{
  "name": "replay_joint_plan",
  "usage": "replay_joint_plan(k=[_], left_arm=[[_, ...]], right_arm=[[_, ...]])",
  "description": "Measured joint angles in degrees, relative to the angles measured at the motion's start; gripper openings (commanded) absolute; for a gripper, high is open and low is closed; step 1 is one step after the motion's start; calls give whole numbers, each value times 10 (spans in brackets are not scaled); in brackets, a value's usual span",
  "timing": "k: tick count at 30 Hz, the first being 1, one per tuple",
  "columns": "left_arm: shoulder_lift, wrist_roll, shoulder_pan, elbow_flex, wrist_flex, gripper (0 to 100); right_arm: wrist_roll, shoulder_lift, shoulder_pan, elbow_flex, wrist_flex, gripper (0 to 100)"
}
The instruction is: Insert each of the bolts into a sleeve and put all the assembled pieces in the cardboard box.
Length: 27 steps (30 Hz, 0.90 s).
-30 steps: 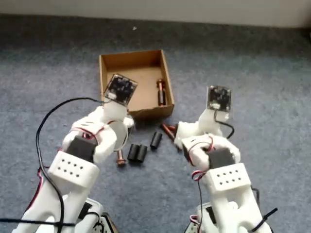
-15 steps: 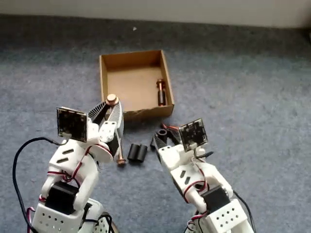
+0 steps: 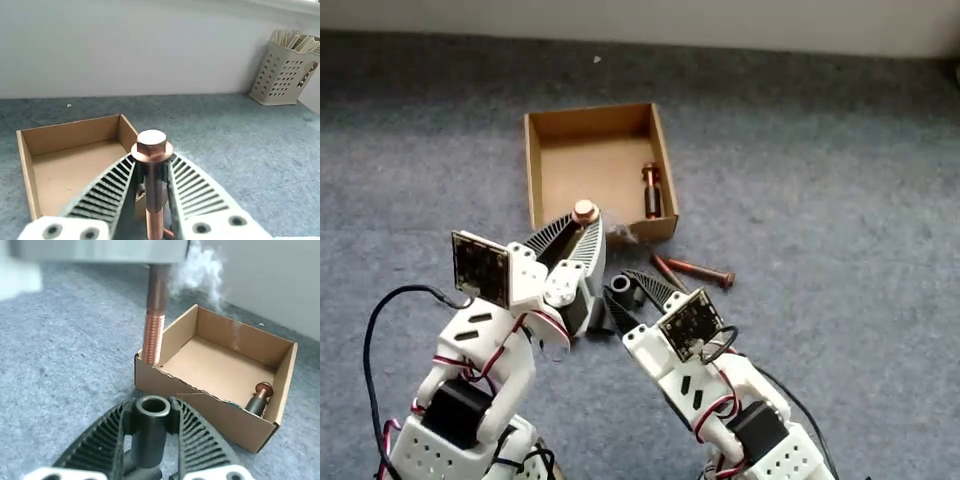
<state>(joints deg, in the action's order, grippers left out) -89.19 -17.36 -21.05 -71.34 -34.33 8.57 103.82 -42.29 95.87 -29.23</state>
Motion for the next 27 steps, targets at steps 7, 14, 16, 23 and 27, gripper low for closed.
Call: replay_joint_plan(k=[7,14,16,23,27], left_arm=[[-2,1,-2,-3,0,5],[-2,7,-55,-3,-12,6],[-2,18,-58,-3,-14,6],[-8,20,-62,-16,-23,6],[-11,23,-63,-25,-23,6]], right_arm=[[0,0,-3,0,4,5],[0,0,-3,0,4,5],[0,0,-3,0,4,5],[0,-1,-3,0,4,5],[0,-1,-3,0,4,5]])
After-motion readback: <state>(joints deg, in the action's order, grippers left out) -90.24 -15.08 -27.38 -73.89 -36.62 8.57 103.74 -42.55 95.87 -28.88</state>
